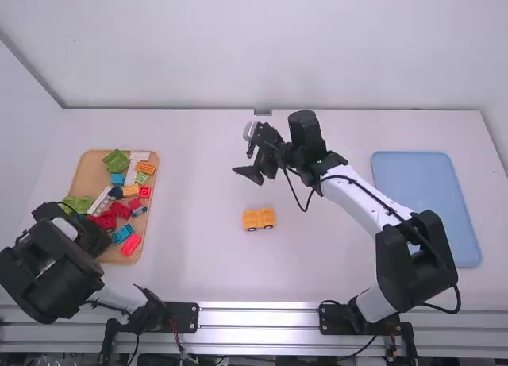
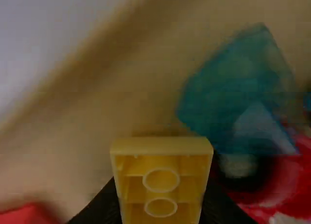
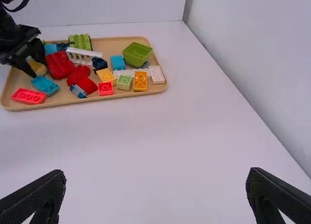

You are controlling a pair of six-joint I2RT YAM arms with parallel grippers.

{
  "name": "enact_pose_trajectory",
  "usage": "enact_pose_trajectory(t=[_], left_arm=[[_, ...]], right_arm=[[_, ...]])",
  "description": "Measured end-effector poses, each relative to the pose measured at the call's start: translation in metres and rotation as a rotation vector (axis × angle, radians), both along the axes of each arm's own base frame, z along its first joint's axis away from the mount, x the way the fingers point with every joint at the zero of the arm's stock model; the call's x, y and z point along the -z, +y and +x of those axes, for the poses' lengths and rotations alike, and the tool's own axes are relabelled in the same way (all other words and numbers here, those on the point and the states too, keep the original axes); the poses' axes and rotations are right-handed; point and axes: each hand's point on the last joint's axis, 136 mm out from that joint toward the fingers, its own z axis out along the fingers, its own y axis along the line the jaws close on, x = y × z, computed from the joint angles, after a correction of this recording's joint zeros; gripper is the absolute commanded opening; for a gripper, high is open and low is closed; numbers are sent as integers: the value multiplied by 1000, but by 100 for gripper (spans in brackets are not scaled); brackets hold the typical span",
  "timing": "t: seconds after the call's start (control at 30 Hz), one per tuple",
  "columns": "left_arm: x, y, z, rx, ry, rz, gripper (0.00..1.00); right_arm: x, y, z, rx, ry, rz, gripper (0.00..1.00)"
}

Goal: Assemble lego blocks to make yellow taxi

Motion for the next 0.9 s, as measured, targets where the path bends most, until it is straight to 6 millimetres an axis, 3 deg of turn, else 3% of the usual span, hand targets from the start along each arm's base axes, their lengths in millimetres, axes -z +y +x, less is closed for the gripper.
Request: enact_pose_trajectory(t=[0.13,0.27,0.4,0.5,0.53,0.6,0.7,0.73,0.83,0.87,0.9], left_arm=[[-5,6,4,152,-73,45,2],[-27,2,6,286,-135,109,2],[-74,-3,14,450,-205,264,2],[-128,-14,32,654,-290,493,2],[-135,-17,35,687,-301,524,2],[-173,-42,55,888,-378,702,2],[-205,-80,75,1109,-468,867,2],[-223,-110,88,1259,-536,970,2],[-239,-153,103,1458,-627,1087,2],[-246,-185,112,1600,-693,1167,2],[-248,-198,114,1652,-719,1197,2]], right_arm=[[2,-1,0,3,7,-4,99],[1,-7,5,17,7,-3,99],[0,-8,7,24,2,1,99],[-2,-6,7,19,-10,6,99],[-2,-6,6,18,-9,6,99],[-2,-4,5,13,-9,7,99],[-4,-2,3,6,-9,16,98],[-7,0,2,-1,-4,30,98],[-12,1,2,-5,16,61,99],[-17,-1,2,-14,36,91,99],[-20,-3,1,-23,46,105,98]])
